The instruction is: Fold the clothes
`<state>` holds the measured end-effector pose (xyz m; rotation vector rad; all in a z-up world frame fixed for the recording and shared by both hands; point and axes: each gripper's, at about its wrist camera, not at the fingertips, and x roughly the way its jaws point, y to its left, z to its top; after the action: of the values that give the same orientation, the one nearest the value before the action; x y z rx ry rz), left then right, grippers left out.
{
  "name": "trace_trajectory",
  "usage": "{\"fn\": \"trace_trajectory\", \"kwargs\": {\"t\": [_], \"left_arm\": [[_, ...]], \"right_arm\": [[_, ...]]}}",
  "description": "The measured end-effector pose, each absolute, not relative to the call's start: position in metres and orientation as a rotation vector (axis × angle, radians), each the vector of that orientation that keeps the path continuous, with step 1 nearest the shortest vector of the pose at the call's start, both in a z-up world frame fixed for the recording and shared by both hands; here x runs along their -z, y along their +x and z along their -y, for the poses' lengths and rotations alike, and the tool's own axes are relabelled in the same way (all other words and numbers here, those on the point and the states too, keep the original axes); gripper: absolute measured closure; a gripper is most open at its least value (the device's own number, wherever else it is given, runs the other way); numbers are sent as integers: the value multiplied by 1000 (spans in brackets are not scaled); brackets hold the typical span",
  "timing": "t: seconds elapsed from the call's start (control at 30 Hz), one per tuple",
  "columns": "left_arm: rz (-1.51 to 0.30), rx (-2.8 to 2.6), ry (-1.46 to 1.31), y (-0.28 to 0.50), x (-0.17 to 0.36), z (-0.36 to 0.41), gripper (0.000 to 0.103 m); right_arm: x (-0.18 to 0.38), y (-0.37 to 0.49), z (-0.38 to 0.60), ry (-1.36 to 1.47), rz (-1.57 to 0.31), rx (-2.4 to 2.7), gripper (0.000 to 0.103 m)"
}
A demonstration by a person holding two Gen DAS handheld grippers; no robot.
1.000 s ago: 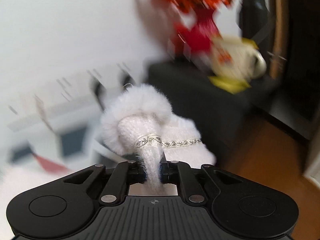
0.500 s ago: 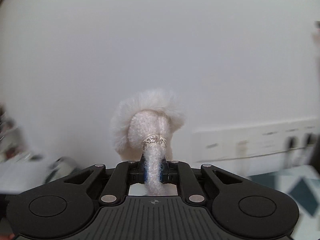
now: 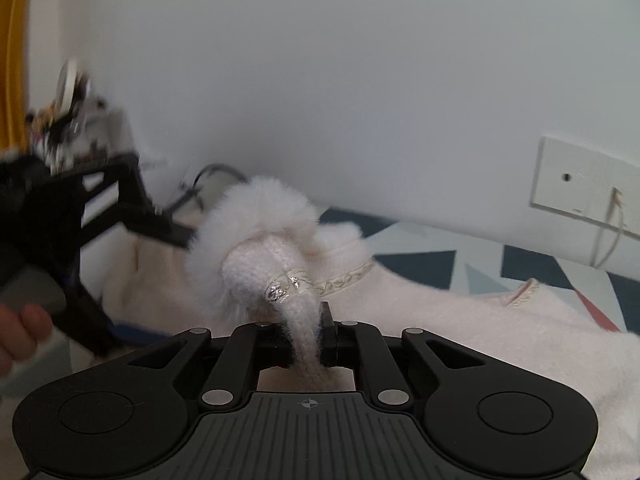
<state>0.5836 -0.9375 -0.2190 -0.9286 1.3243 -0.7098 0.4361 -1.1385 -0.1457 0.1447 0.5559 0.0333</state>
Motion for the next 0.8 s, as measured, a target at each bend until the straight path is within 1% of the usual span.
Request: {"fn": "trace_trajectory", "kwargs": {"t": [0.07, 0.13, 0.23, 0.33, 0.37, 0.47, 0.53, 0.6, 0.67, 0.73, 0.8], "left_arm": [[-1348, 737, -979, 584, 223, 947, 1], [-1365, 742, -986, 585, 226, 956, 1], [-1379, 736, -939, 588, 228, 970, 1], [-1401, 732, -858, 589, 230, 981, 1], [-1406, 729, -820, 590, 229, 985, 1], [-1396, 727, -702, 587, 225, 997, 1], [-1377, 736, -639, 581, 220, 1003, 1], [-1353, 736, -562, 580, 212, 1008, 1], [-1331, 728, -480, 578, 206, 1010, 1], [-1323, 714, -428, 574, 200, 997, 1], [-1337, 700, -439, 567, 197, 981, 1]], "right_arm": [[143, 442, 1144, 129, -575, -39, 94], [153, 444, 1140, 77, -615, -62, 94], [173, 443, 1123, -56, -667, -91, 94], [188, 437, 1109, -148, -701, -111, 91], [192, 435, 1106, -162, -708, -114, 87], [198, 429, 1100, -233, -732, -109, 63], [194, 419, 1103, -262, -721, -103, 59], [190, 407, 1115, -276, -728, -72, 51], [187, 394, 1128, -288, -738, -38, 48], [185, 382, 1142, -294, -751, 7, 48], [184, 369, 1160, -264, -769, 71, 48]]}}
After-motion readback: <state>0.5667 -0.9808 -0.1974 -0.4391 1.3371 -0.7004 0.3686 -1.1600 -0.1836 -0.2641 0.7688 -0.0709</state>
